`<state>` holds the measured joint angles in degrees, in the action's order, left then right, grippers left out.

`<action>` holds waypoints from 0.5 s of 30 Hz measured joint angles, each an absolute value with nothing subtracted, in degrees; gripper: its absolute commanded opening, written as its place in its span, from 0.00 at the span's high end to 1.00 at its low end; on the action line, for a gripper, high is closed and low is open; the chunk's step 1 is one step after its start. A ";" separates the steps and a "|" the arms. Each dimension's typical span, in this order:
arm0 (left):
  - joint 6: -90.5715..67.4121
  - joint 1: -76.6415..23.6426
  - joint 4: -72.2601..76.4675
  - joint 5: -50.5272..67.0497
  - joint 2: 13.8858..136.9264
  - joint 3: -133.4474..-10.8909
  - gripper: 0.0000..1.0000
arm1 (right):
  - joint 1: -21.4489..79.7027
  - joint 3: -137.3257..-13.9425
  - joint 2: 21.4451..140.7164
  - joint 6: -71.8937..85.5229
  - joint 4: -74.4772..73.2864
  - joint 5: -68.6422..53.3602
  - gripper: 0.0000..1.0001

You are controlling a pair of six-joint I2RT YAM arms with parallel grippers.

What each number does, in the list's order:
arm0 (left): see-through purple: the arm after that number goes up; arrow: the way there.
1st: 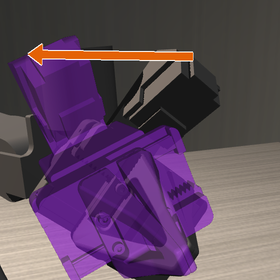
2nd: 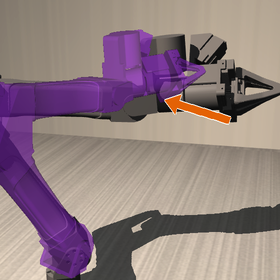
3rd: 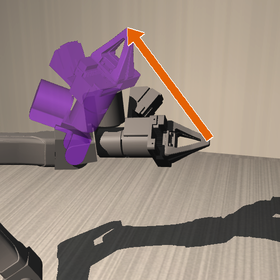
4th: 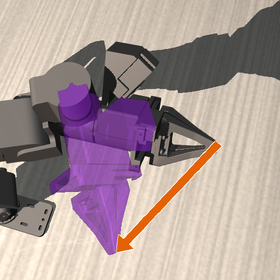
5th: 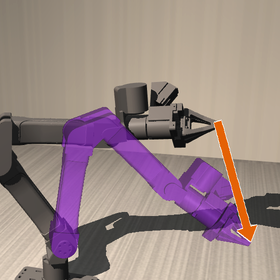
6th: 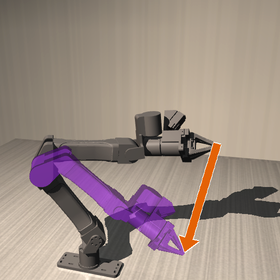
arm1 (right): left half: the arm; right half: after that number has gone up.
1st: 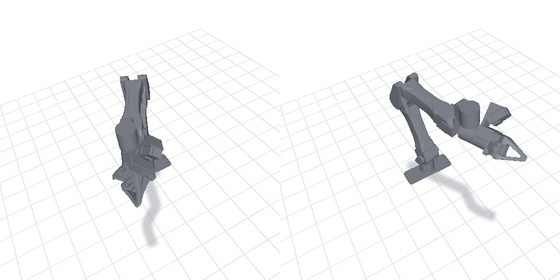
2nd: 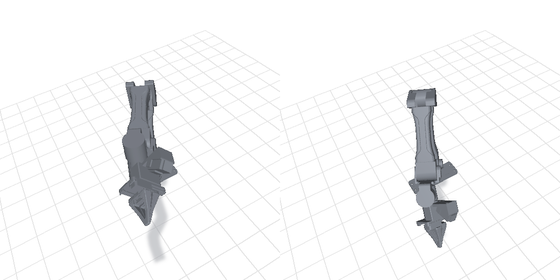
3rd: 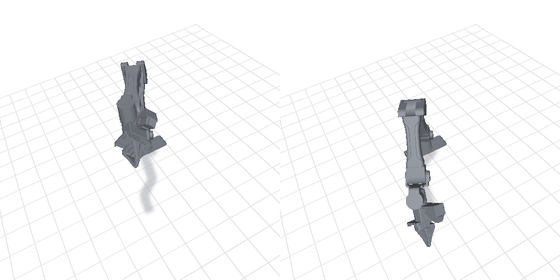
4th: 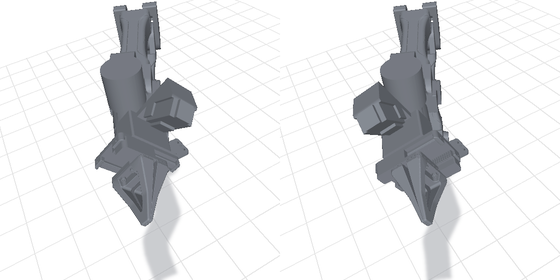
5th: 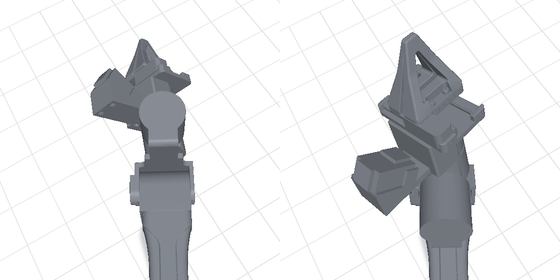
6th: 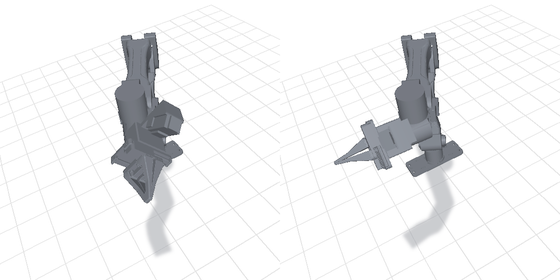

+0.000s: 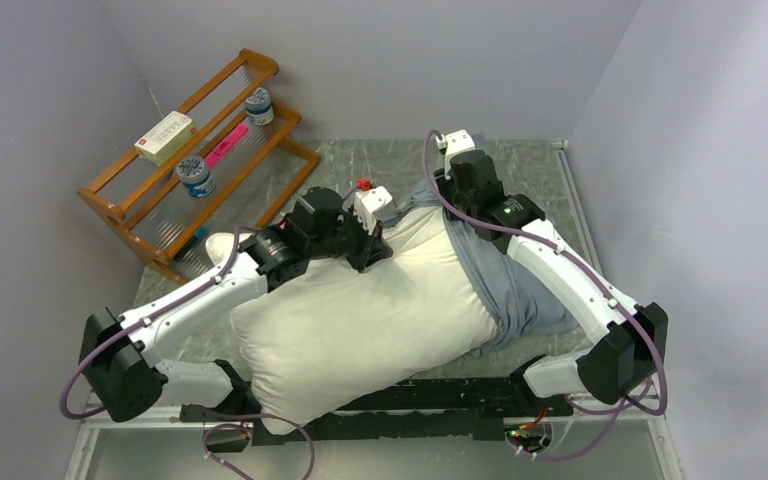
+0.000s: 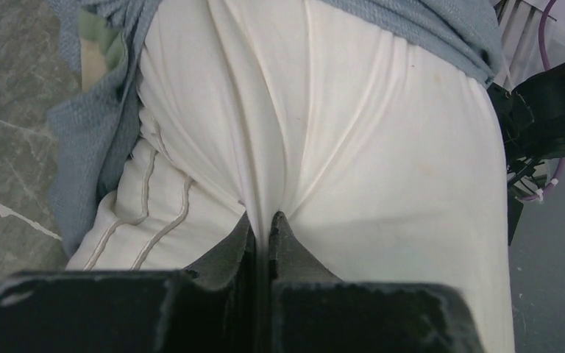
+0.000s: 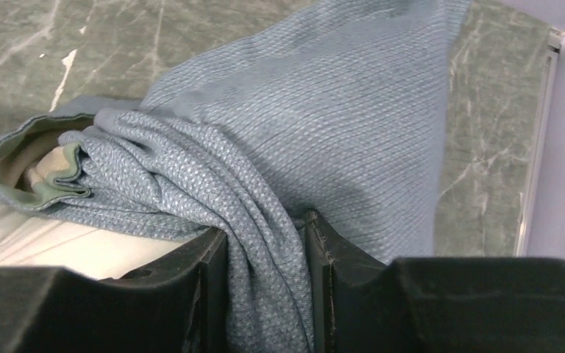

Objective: Remove the pillowcase from the pillow
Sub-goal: Remove the pillow from the pillowcase.

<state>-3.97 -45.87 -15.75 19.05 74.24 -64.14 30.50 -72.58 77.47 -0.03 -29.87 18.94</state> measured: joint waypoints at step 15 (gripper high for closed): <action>-5.74 -44.58 -12.62 17.43 69.78 -59.42 0.95 | 23.49 -73.89 77.91 -0.16 -29.93 17.85 1.00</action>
<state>-5.74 -44.58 -12.62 17.43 69.78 -59.42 23.49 -73.89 77.91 -0.16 -29.93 17.85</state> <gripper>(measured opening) 0.081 0.018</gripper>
